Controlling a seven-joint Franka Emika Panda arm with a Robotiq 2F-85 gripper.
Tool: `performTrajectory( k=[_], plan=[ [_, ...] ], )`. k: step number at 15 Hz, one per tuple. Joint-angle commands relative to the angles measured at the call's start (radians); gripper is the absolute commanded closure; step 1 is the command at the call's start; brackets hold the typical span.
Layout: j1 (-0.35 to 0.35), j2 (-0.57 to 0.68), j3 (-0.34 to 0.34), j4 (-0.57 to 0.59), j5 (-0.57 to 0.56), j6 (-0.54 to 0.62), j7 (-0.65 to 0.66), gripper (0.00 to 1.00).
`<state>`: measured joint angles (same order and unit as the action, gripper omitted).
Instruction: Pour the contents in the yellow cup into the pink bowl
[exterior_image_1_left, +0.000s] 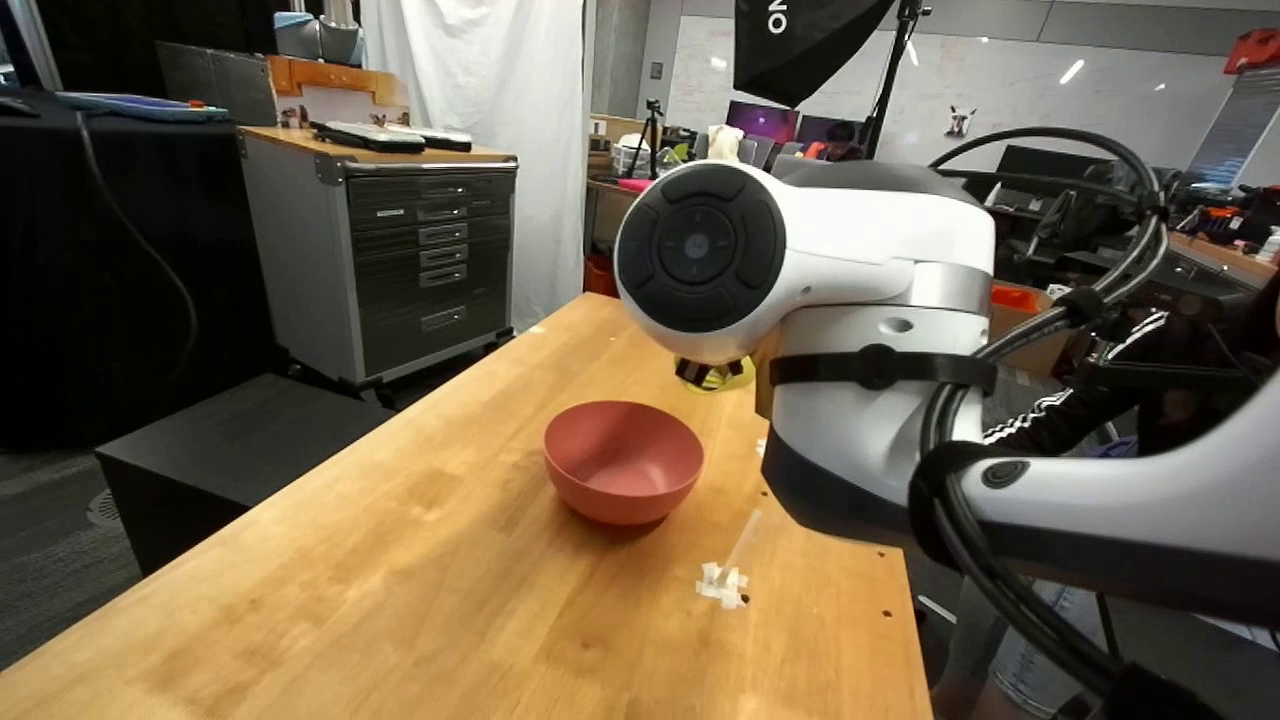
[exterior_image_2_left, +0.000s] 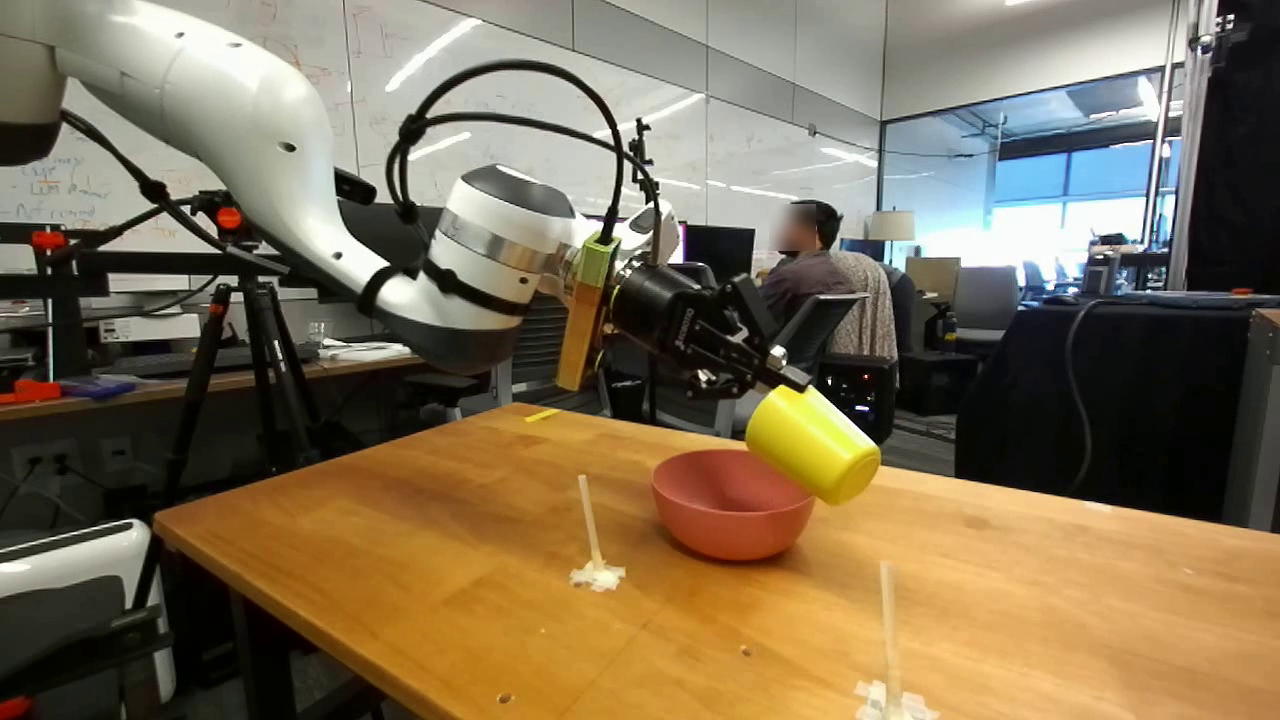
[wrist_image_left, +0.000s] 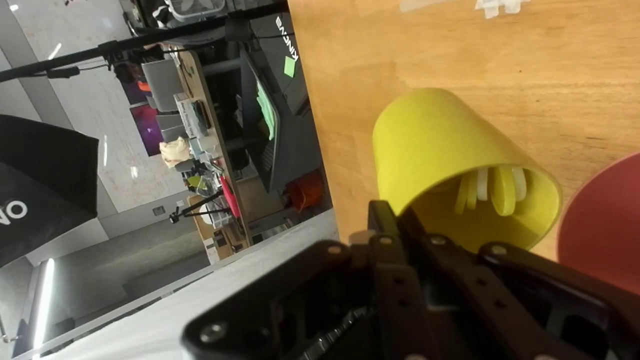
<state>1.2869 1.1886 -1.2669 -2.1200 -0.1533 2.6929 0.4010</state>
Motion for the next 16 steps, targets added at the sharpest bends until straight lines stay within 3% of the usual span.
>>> performTrajectory(
  k=[1,16],
  plan=[
    [0.027,0.101,-0.019,0.049,-0.034,-0.031,0.039,0.95],
    [0.087,0.285,-0.061,0.065,-0.105,0.006,0.028,0.95]
  ],
)
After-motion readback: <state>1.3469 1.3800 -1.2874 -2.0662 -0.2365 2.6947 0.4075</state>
